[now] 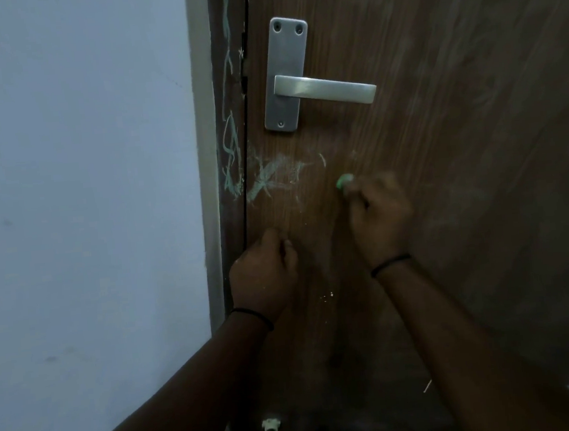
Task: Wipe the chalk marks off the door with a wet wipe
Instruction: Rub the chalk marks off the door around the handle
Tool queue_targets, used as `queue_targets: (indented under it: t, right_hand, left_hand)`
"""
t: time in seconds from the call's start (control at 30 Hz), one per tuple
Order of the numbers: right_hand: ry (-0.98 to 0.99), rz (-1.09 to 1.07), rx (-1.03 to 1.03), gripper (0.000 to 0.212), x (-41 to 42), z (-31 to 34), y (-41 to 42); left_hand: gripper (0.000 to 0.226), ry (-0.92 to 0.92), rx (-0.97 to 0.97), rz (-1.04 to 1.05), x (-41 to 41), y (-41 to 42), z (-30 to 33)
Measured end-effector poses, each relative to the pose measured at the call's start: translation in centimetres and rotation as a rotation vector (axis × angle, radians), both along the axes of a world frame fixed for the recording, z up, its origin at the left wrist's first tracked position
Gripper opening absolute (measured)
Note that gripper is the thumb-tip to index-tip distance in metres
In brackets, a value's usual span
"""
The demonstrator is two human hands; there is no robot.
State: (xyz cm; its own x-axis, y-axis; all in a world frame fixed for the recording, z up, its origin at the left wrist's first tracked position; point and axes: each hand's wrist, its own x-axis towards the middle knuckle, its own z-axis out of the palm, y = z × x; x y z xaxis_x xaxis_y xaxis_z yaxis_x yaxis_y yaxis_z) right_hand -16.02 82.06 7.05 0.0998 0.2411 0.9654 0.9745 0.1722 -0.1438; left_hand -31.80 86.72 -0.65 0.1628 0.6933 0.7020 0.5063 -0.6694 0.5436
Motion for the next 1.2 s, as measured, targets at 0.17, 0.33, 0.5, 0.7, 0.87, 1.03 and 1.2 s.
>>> queue_targets:
  t: [0.17, 0.33, 0.5, 0.7, 0.87, 1.03, 1.2]
  right_hand:
    - [-0.113, -0.04, -0.081, 0.008, -3.9, 1.8, 3.5]
    - [-0.216, 0.068, -0.218, 0.006, -3.2, -0.3, 0.9]
    - [-0.161, -0.051, -0.046, 0.009, -4.8, 4.3, 3.3]
    - [-0.326, 0.049, -0.357, 0.01, -4.0, -0.2, 1.0]
    - [-0.136, -0.091, -0.044, 0.007, -3.8, 5.1, 2.5]
    - [-0.239, 0.066, -0.323, 0.007, -4.1, 0.9, 0.4]
    - [0.157, -0.103, 0.038, 0.014, 0.4, 6.4, -0.3]
  left_hand:
    - [0.024, -0.042, -0.073, 0.024, 0.6, 0.8, 0.6]
    - [0.033, -0.151, -0.244, 0.063, 0.3, 1.8, 1.8]
    - [0.042, -0.151, -0.317, 0.106, 0.1, 2.0, 2.1]
    - [0.037, -0.139, -0.363, 0.132, -0.9, 2.6, 2.1]
    - [0.039, -0.176, -0.4, 0.106, -0.7, 3.1, 1.7]
    - [0.039, -0.198, -0.359, 0.115, -0.5, 2.7, 1.6]
    - [0.036, -0.235, -0.332, 0.074, -0.1, 2.2, 2.8]
